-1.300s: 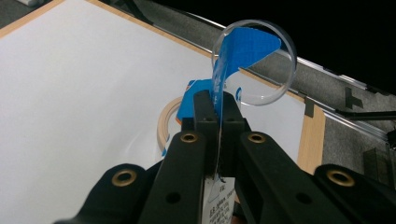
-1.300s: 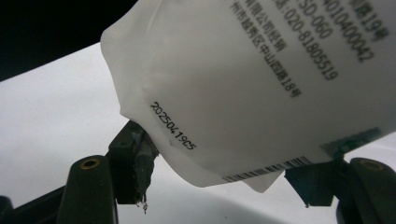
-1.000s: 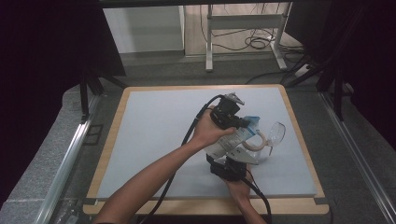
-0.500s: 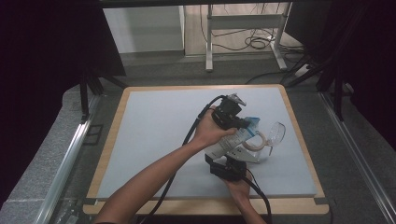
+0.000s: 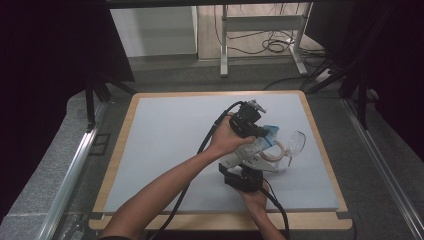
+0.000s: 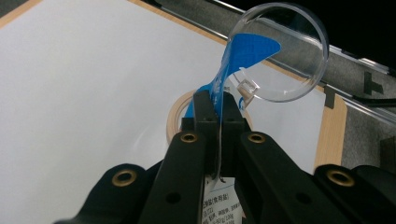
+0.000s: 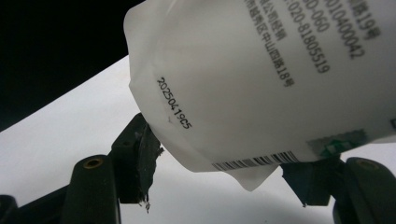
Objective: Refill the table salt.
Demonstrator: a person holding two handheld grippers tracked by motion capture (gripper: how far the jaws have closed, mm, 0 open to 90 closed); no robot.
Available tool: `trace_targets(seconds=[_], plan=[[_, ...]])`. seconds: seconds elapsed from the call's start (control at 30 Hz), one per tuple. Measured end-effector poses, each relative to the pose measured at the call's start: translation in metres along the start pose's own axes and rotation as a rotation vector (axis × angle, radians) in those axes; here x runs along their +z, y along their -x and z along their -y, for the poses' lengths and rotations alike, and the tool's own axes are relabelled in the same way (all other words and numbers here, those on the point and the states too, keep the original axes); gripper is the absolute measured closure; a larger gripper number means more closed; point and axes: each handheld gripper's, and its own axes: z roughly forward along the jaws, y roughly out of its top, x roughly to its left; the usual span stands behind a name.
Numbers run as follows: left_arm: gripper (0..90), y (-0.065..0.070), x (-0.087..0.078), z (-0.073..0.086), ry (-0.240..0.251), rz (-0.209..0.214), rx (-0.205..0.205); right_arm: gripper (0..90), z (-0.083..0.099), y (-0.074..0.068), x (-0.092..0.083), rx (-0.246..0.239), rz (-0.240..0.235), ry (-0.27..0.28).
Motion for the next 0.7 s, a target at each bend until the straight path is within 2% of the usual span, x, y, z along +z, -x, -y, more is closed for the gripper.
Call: trace_targets(seconds=[0.07, 0.33, 0.7], plan=[[90.0, -0.0009, 0.0009, -0.0008, -0.008, 0.001, 0.008, 34.8, -0.0008, -0.0002, -0.0004, 0.008, -0.005, -0.003], [90.0, -0.0018, 0.0028, -0.0029, -0.014, 0.004, -0.005, 35.2, -0.0015, 0.0009, 0.0007, 0.009, 0.001, 0.002], [90.0, 0.001, 0.0041, -0.0066, -0.038, -0.011, 0.018, 36.0, -0.004, -0.0002, 0.0001, 0.034, -0.007, 0.01]])
